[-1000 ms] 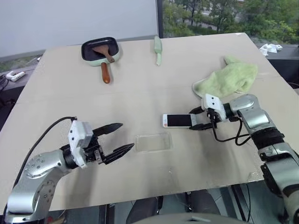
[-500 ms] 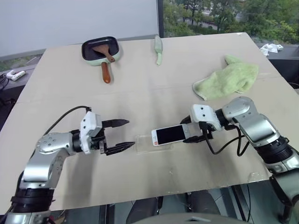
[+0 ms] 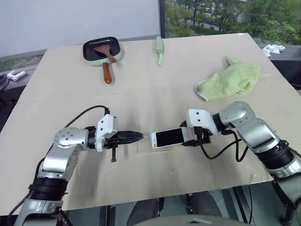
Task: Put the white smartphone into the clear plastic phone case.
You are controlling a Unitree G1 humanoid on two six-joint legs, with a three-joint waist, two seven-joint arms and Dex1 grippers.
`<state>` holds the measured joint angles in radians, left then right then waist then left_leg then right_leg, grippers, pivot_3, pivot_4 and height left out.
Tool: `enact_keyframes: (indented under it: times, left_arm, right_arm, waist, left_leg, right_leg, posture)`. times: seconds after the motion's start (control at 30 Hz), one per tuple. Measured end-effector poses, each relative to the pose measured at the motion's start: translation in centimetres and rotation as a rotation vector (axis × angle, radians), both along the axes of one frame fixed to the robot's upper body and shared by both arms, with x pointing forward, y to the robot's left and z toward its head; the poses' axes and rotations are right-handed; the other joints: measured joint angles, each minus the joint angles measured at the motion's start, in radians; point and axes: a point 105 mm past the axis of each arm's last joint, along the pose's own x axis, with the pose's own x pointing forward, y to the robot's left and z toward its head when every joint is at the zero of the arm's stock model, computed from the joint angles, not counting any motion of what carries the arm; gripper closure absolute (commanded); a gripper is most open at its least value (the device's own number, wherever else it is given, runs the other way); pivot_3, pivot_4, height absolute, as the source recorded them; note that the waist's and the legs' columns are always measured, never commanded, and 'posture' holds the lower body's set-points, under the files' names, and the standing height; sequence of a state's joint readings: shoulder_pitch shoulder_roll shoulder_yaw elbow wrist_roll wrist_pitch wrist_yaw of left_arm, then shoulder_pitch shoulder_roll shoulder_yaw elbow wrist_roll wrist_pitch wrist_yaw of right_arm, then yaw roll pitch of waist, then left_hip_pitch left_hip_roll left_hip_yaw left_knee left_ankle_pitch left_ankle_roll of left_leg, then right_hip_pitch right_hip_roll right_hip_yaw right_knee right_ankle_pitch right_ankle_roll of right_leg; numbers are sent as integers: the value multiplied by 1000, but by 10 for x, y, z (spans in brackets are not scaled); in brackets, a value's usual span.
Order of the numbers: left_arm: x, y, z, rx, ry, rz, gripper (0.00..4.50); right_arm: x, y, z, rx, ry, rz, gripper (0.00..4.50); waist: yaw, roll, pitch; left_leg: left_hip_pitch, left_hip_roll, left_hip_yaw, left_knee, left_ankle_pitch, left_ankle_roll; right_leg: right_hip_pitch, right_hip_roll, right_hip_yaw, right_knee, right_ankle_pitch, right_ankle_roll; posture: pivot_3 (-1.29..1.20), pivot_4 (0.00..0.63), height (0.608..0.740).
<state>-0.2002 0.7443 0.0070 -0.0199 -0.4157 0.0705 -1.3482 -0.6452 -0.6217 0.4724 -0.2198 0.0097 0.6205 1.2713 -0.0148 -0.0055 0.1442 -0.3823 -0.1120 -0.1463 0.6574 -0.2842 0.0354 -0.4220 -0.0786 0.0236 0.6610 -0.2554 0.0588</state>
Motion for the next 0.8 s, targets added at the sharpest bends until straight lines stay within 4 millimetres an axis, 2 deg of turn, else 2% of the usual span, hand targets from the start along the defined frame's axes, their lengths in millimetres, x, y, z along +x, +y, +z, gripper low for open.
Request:
enact_keyframes:
  times: [0.5,0.8]
  left_arm:
    - [5,-21,-10,72,-21,-79,4478]
    - [3,-27,-23,118,15,-94,4478]
  right_arm:
    - [-2,7,-4,-72,14,-60,1490]
    - [-4,9,-6,-89,22,-66,1490]
  waist:
    - [0,0,0]
    - [-1,0,0]
  left_leg:
    - [-1,0,0,3,0,0]
    - [-1,0,0,3,0,0]
  right_leg:
    - [0,0,-1,1,0,0]
    - [0,0,-1,1,0,0]
  posture:
    - [0,150,740]
    - [0,150,740]
